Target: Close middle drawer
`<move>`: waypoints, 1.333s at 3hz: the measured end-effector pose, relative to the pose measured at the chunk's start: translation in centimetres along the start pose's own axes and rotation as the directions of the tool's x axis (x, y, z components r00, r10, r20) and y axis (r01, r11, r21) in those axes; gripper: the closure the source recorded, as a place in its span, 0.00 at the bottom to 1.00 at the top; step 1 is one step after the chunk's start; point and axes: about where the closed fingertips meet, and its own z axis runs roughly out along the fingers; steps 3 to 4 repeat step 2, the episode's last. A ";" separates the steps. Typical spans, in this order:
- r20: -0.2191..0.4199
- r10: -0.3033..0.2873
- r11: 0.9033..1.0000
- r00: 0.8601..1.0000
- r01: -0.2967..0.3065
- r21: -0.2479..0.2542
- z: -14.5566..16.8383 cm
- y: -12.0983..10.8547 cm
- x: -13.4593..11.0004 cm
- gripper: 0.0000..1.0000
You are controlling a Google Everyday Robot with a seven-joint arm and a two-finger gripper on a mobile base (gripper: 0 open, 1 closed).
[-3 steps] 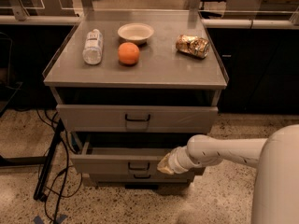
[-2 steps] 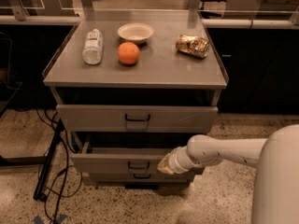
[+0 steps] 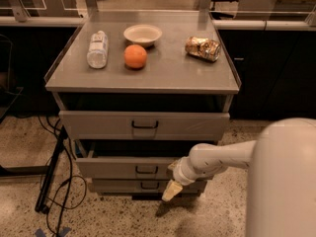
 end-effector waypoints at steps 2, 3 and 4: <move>-0.027 -0.026 1.000 0.999 0.026 0.009 0.4 -0.7 -0.6 0.00; -0.027 -0.026 1.000 0.999 0.026 0.009 0.4 -0.7 -0.6 0.00; -0.027 -0.026 1.000 0.999 0.026 0.009 0.4 -0.7 -0.6 0.00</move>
Offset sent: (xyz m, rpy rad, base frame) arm 0.0085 0.0055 0.0003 -0.0328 -0.0135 0.0150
